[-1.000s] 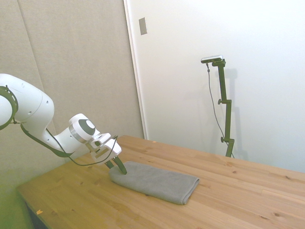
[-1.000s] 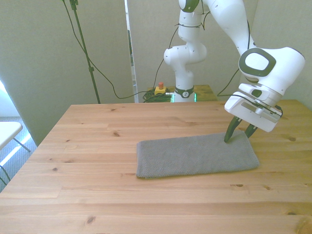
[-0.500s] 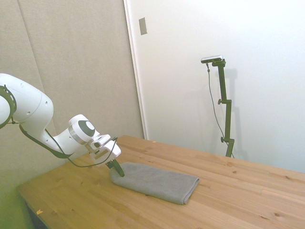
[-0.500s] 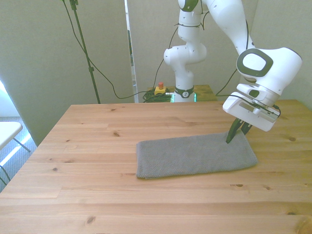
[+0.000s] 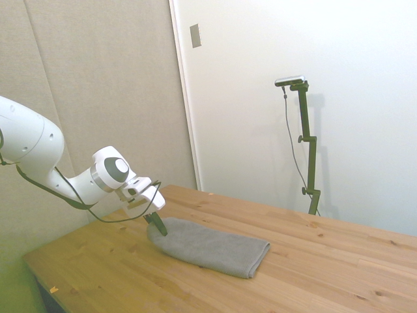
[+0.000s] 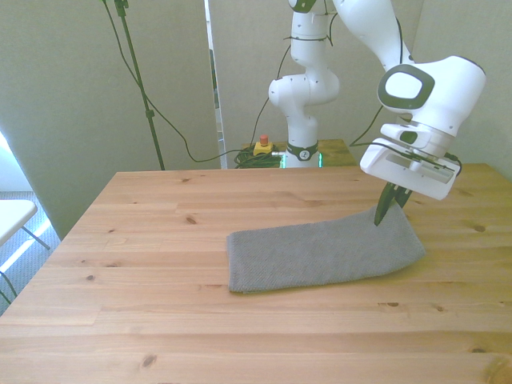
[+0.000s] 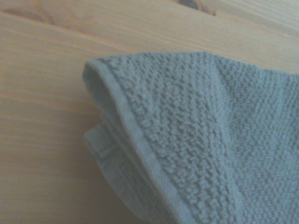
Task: Fold the towel
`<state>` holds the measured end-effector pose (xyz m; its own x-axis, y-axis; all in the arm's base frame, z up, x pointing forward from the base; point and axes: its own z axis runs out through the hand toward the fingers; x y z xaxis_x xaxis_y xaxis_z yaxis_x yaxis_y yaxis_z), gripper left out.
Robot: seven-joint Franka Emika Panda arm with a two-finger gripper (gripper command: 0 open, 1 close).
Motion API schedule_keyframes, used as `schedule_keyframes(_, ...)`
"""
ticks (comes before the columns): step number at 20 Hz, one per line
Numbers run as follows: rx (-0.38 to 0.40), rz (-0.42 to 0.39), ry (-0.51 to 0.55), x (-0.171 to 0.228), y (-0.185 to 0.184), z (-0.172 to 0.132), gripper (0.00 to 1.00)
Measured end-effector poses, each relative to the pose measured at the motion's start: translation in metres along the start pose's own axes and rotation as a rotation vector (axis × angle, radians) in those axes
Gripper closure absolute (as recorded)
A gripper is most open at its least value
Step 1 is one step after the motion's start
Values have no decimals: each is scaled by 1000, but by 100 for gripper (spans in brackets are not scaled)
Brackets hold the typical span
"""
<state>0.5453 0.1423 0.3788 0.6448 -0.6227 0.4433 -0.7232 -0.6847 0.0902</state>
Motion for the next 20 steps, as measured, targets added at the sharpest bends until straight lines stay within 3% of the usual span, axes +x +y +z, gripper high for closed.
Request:
schedule_keyframes(12,138,150,-116,125,95,-43,100)
schedule_keyframes(20,191,292,-181,199,182,-4,100)
